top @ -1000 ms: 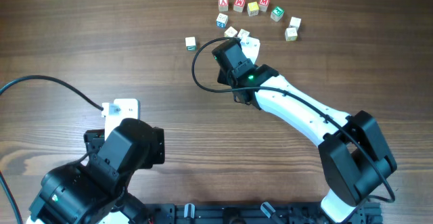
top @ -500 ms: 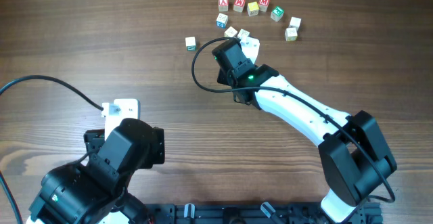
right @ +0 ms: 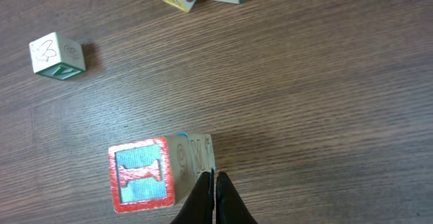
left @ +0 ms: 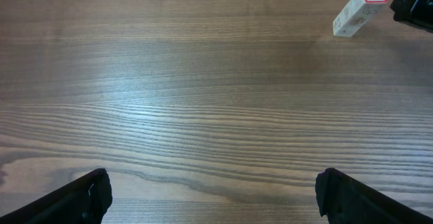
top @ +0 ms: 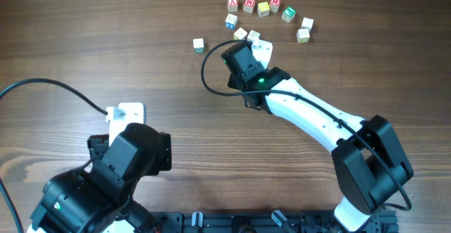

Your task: Form a tower

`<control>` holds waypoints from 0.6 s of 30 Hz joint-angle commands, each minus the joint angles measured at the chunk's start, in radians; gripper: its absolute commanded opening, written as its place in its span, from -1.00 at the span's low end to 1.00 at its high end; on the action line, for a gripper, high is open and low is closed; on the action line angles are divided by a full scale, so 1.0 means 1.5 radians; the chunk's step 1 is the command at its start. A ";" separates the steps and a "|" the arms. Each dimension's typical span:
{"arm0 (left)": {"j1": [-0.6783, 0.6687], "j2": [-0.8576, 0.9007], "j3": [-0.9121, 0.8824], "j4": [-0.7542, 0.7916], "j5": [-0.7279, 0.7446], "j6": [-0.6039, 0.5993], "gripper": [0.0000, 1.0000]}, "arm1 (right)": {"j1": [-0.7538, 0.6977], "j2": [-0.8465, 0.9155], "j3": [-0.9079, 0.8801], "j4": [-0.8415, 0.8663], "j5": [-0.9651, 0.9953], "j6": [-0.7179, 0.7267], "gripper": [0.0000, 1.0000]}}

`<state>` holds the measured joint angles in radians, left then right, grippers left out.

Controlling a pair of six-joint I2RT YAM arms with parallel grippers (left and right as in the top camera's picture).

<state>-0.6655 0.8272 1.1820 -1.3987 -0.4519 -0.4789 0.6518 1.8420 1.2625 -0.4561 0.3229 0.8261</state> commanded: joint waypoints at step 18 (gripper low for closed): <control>0.001 -0.002 0.001 0.002 -0.002 0.005 1.00 | -0.006 -0.466 -0.004 -0.286 0.343 -0.315 1.00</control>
<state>-0.6655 0.8272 1.1820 -1.3983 -0.4515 -0.4789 0.6518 1.1999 1.2568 -0.8341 0.6331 0.6415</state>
